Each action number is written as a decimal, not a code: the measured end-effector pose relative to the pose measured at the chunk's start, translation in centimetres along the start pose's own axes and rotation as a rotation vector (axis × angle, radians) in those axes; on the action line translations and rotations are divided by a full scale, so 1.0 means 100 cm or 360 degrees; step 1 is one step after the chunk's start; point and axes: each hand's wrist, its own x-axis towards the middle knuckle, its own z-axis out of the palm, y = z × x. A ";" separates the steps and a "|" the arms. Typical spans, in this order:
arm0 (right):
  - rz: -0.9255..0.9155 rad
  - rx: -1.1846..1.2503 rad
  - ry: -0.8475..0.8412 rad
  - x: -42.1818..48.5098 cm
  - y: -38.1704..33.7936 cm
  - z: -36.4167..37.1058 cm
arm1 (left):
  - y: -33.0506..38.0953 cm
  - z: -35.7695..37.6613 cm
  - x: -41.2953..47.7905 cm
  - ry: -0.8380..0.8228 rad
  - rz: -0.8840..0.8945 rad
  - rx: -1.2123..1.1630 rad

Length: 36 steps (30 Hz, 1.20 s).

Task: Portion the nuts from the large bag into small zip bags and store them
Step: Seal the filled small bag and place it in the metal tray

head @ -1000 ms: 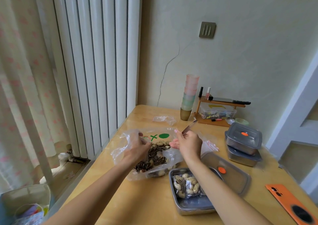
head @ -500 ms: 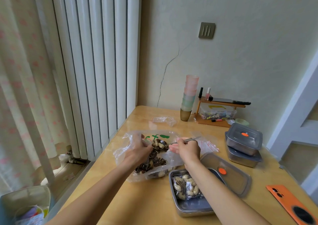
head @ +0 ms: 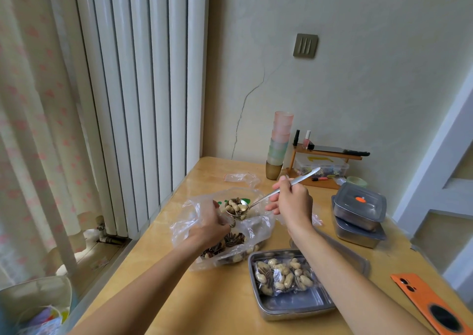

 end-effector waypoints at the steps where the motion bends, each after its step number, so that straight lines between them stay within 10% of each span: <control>1: -0.0038 -0.0011 -0.0013 -0.001 -0.002 -0.001 | -0.004 0.003 0.003 -0.0018 0.0013 0.0015; 23: -0.0398 -0.0242 -0.0041 -0.007 0.003 0.004 | -0.010 0.014 0.007 -0.0342 -0.0002 -0.0312; 36: -0.1489 -0.0602 -0.0448 -0.014 0.002 0.010 | -0.011 0.018 0.006 -0.0271 0.0029 -0.0353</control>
